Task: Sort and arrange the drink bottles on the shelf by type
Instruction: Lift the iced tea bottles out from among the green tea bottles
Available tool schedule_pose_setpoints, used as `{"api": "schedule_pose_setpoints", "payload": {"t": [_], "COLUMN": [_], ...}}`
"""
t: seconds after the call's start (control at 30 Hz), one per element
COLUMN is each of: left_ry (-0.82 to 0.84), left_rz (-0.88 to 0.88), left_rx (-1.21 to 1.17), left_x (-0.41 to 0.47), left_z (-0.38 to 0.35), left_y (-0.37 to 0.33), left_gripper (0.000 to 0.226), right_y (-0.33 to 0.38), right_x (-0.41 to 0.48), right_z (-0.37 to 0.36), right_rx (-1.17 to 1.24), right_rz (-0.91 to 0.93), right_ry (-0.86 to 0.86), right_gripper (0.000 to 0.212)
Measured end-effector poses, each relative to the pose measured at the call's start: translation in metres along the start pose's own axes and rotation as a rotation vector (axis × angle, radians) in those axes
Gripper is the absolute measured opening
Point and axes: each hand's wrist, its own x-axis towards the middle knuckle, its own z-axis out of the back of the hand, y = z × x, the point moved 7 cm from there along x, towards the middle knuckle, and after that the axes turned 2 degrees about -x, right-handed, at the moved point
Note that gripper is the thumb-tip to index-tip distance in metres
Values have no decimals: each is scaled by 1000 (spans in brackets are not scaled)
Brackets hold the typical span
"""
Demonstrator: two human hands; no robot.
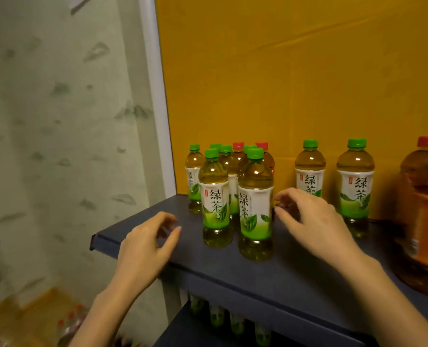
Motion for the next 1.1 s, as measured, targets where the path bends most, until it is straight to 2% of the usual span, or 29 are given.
{"api": "schedule_pose_setpoints", "payload": {"t": [0.1,0.2,0.3,0.47,0.67,0.77,0.87,0.97,1.03,1.07,1.1], "left_ry": [34,90,112,164,364,542,787,999,1129,1182,1223], "left_rz": [-100,-216,-306,-379,-370,-370,-382,-396,-394,-389,-383], "left_rx": [-141,-271,-394,-519,-405,-241,-153,-83,2,32,40], "left_x": [41,85,128,194,261,283,289,288,286,286,287], "left_z": [-7,-13,-10,-13,-75,-113,-144,-166,-178,-183,-187], "left_y": [10,11,1,-23,-48,-55,-62,-66,-65,-64,-63], "left_gripper": [25,10,6,16,37,50,59,57,52,48,44], "right_y": [-2,-5,-10,-23,-45,-48,-49,-50,-50,-47,-44], "right_x": [19,42,67,107,140,150,151,147,144,144,144], "right_z": [2,3,6,1,-21,-37,-52,-61,-64,-64,-64], "right_rx": [-3,-19,-7,104,358,427,465,514,555,569,581], "right_rz": [-55,-101,-146,-225,-327,-338,-319,-293,-315,-320,-315], "right_ry": [-52,-110,-140,-115,-6,137,266,340,349,369,388], "right_gripper": [19,19,20,28,41,46,40,46,42,49,70]}}
